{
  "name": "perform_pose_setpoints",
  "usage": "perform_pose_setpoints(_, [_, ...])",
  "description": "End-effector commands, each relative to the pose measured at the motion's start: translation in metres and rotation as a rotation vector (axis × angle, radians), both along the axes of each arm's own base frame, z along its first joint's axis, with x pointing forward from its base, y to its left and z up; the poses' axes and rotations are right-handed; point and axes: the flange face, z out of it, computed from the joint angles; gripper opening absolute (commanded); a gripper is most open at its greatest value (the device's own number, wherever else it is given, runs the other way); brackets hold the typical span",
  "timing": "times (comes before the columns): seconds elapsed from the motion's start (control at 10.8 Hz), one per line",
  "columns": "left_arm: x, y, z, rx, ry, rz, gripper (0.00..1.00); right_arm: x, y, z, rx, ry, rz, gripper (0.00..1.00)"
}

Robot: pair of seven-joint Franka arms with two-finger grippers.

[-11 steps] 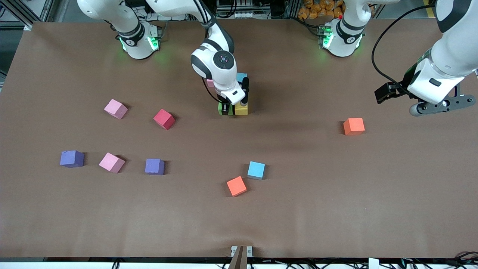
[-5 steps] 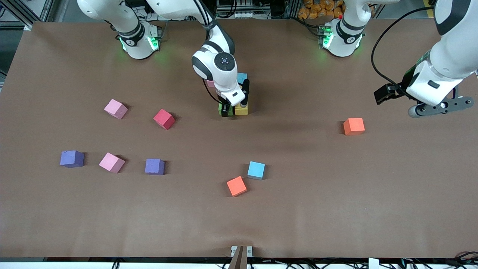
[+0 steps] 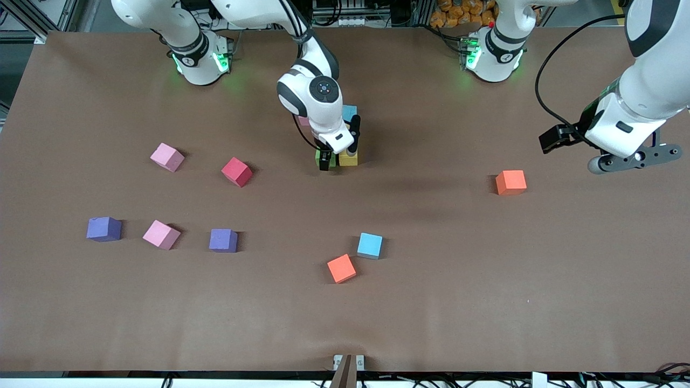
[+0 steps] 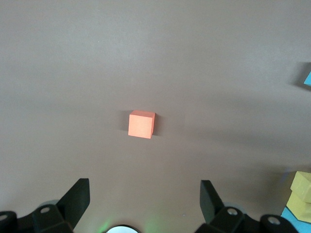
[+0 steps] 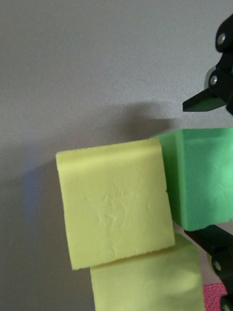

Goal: Form number 2 with 11 blocks
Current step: 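Release the green block beside the yellow blocks and lift the right gripper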

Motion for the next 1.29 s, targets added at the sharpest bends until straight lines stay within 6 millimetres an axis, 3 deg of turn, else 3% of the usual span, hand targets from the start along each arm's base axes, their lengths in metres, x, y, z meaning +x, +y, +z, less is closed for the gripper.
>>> perform_pose_setpoints(0.0, [0.005, 0.003, 0.008, -0.029, -0.02, -0.013, 1.0, 0.007, -0.01, 0.015, 0.011, 0.005, -0.021, 1.0])
perform_pose_setpoints(0.65, [0.019, 0.005, 0.017, -0.064, -0.111, -0.003, 1.0, 0.017, -0.037, 0.066, -0.001, 0.045, -0.018, 1.0])
perform_pose_setpoints(0.92, [0.023, -0.011, 0.021, -0.057, -0.124, -0.001, 1.0, 0.029, -0.053, 0.088, 0.002, 0.053, -0.05, 1.0])
perform_pose_setpoints(1.2, [0.024, -0.009, 0.018, -0.064, -0.118, 0.01, 1.0, 0.044, -0.071, 0.107, 0.005, 0.058, -0.09, 1.0])
